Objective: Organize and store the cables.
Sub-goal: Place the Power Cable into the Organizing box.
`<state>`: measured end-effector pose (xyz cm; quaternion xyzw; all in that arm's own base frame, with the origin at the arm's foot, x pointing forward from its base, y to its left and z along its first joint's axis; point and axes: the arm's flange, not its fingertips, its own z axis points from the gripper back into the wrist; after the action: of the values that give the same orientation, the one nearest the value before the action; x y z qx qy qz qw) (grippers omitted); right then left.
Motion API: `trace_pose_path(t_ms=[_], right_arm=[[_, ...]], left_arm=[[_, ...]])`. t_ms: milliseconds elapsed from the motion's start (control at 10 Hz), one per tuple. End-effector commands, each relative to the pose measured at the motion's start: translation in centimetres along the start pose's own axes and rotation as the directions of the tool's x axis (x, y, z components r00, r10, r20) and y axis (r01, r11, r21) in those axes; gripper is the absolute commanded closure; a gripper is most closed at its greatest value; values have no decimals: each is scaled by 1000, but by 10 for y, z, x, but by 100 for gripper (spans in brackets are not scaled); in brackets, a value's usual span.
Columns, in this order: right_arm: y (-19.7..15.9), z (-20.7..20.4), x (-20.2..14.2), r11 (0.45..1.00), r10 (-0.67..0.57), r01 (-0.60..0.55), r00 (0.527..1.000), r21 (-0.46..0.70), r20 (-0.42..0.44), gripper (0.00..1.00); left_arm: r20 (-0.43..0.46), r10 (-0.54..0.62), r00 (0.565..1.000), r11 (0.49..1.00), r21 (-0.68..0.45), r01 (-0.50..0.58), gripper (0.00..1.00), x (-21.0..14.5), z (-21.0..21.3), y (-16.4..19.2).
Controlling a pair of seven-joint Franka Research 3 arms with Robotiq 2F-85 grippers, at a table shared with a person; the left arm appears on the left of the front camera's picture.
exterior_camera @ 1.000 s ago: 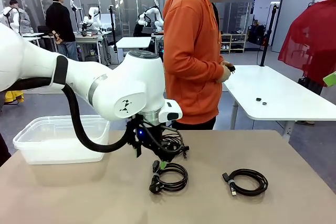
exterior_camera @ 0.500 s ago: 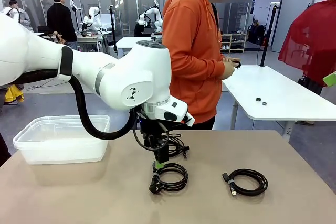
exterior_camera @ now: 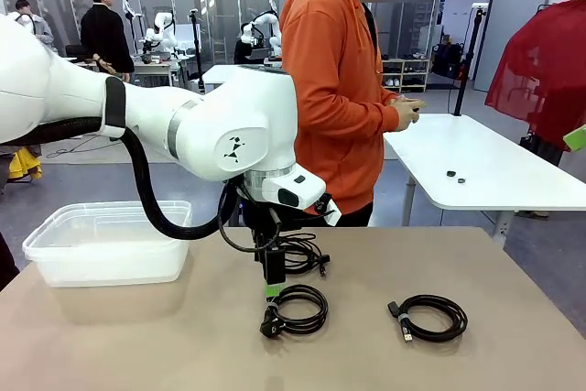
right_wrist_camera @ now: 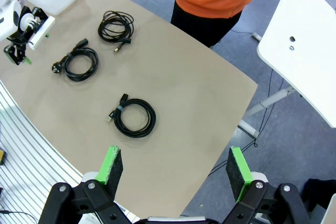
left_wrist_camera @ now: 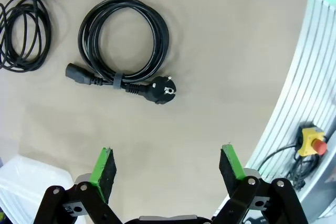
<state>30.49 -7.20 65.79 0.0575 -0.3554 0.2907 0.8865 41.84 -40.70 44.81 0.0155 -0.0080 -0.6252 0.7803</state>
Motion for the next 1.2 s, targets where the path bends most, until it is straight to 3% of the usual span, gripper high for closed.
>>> trace_pose_path(t_ms=[0, 300, 500, 600, 700, 800, 900, 1000, 1100], right_arm=[[-1, 0, 0, 1000, -4, 4, 1000, 1, 0, 0], [-1, 0, 0, 1000, -4, 4, 1000, 1, 0, 0], [-1, 0, 0, 1000, -4, 4, 1000, 1, 0, 0], [-1, 0, 0, 1000, -4, 4, 1000, 1, 0, 0], [-1, 0, 0, 1000, -4, 4, 1000, 1, 0, 0], [-1, 0, 0, 1000, -4, 4, 1000, 1, 0, 0], [-1, 0, 0, 1000, -4, 4, 1000, 1, 0, 0], [-1, 0, 0, 1000, -4, 4, 1000, 1, 0, 0], [-1, 0, 0, 1000, -4, 4, 1000, 1, 0, 0]], left_arm=[[-5, -17, 1000, 999, -31, 17, 0, 0, 3, 5], [3, 28, 1000, 999, -28, -28, 0, -1, 2, 5], [69, 225, 972, 974, -25, -223, 0, 4, -1, 14], [69, 357, 932, 934, -11, -357, 0, 9, -7, 19], [66, 481, 874, 876, -13, -481, 0, 9, -16, 23], [56, 623, 780, 782, -18, -623, 0, 11, -24, 26], [65, 754, 653, 656, -22, -755, 0, 8, -34, 30], [85, 825, 558, 560, 0, -828, 0, 8, -44, 35], [81, 865, 495, 497, -11, -867, 0, 10, -58, 39]])
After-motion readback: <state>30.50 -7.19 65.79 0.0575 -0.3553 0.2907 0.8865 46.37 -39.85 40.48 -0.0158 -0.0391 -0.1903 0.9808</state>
